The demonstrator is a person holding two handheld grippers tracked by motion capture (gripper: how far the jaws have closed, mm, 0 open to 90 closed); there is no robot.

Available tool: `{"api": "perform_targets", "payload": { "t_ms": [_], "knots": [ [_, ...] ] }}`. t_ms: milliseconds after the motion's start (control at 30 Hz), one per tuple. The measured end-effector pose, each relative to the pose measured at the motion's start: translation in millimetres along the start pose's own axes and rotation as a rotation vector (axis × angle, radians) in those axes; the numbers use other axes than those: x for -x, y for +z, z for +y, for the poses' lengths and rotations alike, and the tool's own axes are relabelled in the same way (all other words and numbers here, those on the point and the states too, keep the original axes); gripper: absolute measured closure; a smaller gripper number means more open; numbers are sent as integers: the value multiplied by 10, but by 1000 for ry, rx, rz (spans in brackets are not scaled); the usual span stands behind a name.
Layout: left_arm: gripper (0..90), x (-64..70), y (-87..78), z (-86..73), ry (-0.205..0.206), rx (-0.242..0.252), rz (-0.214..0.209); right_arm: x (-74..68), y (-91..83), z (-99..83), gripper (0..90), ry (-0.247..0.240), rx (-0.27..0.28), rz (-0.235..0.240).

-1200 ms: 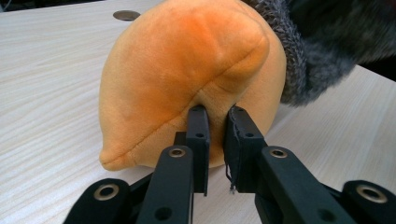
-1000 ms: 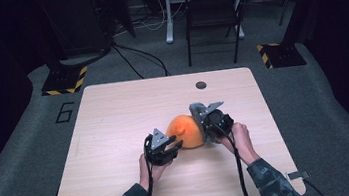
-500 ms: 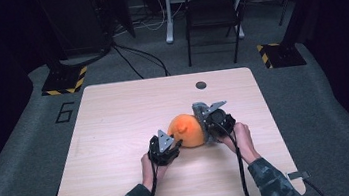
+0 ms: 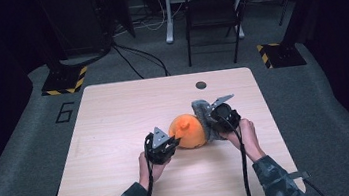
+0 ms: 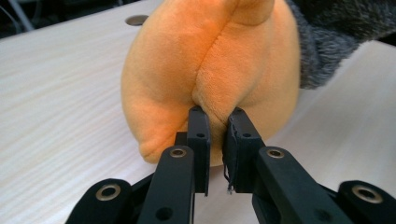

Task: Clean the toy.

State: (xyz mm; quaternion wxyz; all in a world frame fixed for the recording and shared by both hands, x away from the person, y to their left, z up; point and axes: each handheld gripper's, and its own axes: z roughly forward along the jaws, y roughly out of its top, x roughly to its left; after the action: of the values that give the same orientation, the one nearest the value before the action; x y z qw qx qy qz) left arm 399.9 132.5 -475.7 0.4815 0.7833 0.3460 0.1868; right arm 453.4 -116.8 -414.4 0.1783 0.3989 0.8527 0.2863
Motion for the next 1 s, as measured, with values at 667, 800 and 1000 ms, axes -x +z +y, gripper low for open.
{"api": "perform_targets", "payload": {
  "t_ms": [667,800,1000],
  "knots": [
    [807,-71,23,-28,-84,4,-47,-265,-25,73,767,-86,78,3],
    [806,-86,30,-43,-110,8,-51,-207,80,0,768,-65,19,-26],
    [802,-102,33,-50,-109,11,-53,-67,325,-139,769,-13,-66,-38]
  ]
}}
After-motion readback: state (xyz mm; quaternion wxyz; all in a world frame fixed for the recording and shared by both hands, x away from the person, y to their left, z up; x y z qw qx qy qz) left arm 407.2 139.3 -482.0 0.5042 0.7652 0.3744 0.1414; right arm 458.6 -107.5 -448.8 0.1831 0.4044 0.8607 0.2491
